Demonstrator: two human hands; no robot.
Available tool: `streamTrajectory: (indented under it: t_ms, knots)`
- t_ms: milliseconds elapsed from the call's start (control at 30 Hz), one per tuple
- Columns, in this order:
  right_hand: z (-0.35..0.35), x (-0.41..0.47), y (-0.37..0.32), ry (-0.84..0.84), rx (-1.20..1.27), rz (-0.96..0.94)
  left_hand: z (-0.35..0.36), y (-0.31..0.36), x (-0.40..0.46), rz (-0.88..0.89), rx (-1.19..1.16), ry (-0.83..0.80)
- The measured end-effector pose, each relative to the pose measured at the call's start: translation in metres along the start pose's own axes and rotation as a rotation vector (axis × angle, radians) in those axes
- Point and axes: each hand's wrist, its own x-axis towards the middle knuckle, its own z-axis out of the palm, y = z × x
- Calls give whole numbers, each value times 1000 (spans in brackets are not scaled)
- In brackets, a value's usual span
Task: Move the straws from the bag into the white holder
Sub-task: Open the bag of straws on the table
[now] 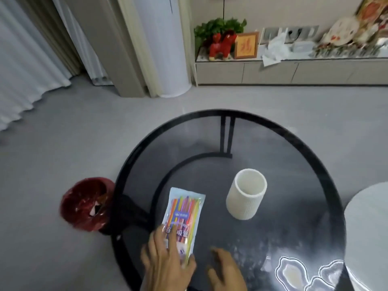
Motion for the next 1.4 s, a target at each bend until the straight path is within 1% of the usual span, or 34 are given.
streamTrajectory:
  t_ms: [33,67,100,167,200,267,367,433,533,567,667,767,867,933,1000,1100,1133,1200,1267,1300,1333,1400]
  knots:
    - [11,12,14,-14,13,-12,12,-2,8,-50,-25,9]
    - [19,22,30,116,0,-41,25,-4,19,-75,-19,-15]
    - [25,22,42,129,-80,-101,40,-7,19,-78,6,-21]
    - [37,17,53,209,-155,-225,61,-13,14,-72,1,-27]
    - [44,19,59,276,-194,-338,73,-19,13,-51,16,27]
    - [46,23,69,301,-242,-471,87,-29,14,-34,-16,106]
    - [49,22,75,326,-196,-558,98,-37,10,29,-76,193]
    - [44,22,78,324,-166,-579,102,-38,9,62,-89,249]
    - [35,23,87,299,-110,-573,103,-41,2,81,-143,268]
    - [34,23,89,291,-94,-543,102,-43,-1,73,-141,260]
    - [33,21,86,285,-76,-467,89,-42,-10,66,-93,230]
    - [27,5,71,340,8,-405,68,-40,-26,110,-2,181]
    - [16,-15,64,361,155,-345,60,-38,-43,263,77,279]
    - [9,-28,61,322,92,-318,60,-36,-49,368,81,311]
    - [-2,-42,56,293,53,-304,55,-34,-54,489,102,295]
    - [-16,-46,49,293,157,-285,45,-28,-42,556,132,199]
    - [-18,-44,48,292,196,-275,42,-25,-38,570,95,139]
    - [-19,-35,50,244,281,-259,41,-12,-30,612,-128,48]
    - [-18,-22,55,134,401,-271,49,4,-28,614,-378,75]
    - [-17,-15,58,70,468,-279,56,12,-27,588,-452,107]
    - [-15,-11,60,10,540,-286,63,17,-28,561,-486,152]
    - [-9,1,63,-52,693,-268,77,23,-26,546,-450,248]
